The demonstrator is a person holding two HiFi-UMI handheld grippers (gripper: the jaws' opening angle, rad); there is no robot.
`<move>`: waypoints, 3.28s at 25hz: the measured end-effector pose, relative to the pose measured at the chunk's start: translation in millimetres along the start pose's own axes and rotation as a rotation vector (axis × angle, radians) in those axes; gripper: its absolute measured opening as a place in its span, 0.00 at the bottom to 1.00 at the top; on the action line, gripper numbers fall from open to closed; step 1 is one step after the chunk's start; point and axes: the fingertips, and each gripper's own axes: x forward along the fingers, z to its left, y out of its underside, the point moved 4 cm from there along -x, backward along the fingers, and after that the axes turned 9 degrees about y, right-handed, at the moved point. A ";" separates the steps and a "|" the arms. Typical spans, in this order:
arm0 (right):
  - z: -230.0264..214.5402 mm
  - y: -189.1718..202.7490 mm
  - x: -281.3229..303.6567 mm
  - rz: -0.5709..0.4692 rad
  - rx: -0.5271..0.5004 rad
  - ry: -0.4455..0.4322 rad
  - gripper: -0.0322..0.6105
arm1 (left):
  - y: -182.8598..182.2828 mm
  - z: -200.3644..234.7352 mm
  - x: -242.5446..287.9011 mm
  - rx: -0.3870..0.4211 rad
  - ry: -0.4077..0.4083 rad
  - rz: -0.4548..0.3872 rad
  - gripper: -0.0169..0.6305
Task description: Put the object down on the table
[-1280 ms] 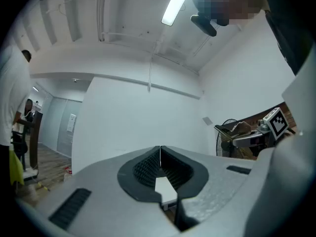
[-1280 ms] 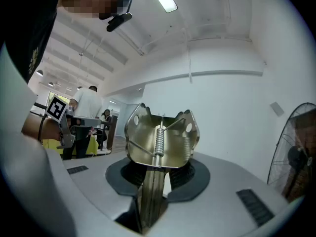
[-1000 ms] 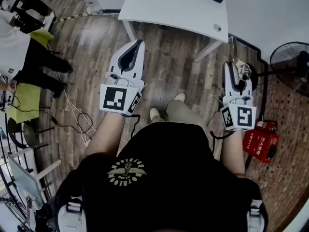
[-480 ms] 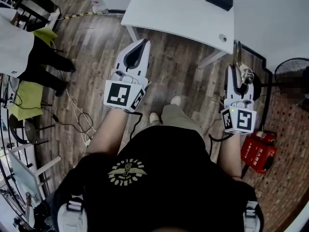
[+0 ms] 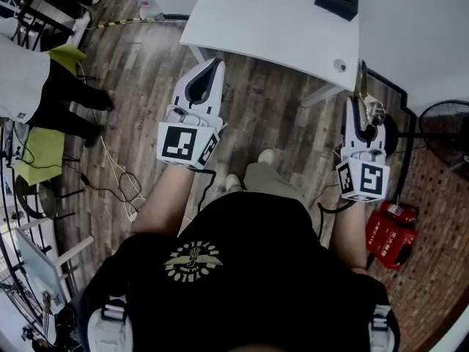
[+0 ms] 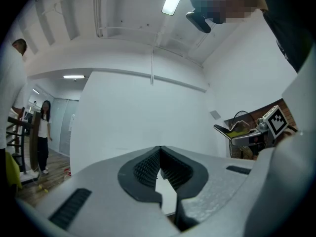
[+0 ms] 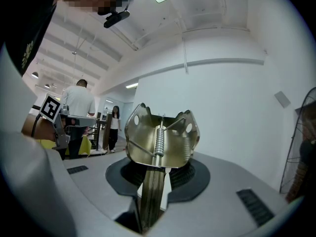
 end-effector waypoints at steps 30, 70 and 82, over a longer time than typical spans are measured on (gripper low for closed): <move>-86.1 6.0 81.9 0.003 0.017 -0.088 0.20 | 2.5 -6.4 101.9 0.017 -0.082 0.001 0.04; -70.6 22.7 211.4 0.054 0.040 -0.070 0.20 | 41.9 89.1 187.1 -0.007 -0.042 0.084 0.04; -68.3 28.2 264.7 0.078 0.049 -0.053 0.20 | 54.8 128.1 231.6 -0.027 -0.013 0.097 0.04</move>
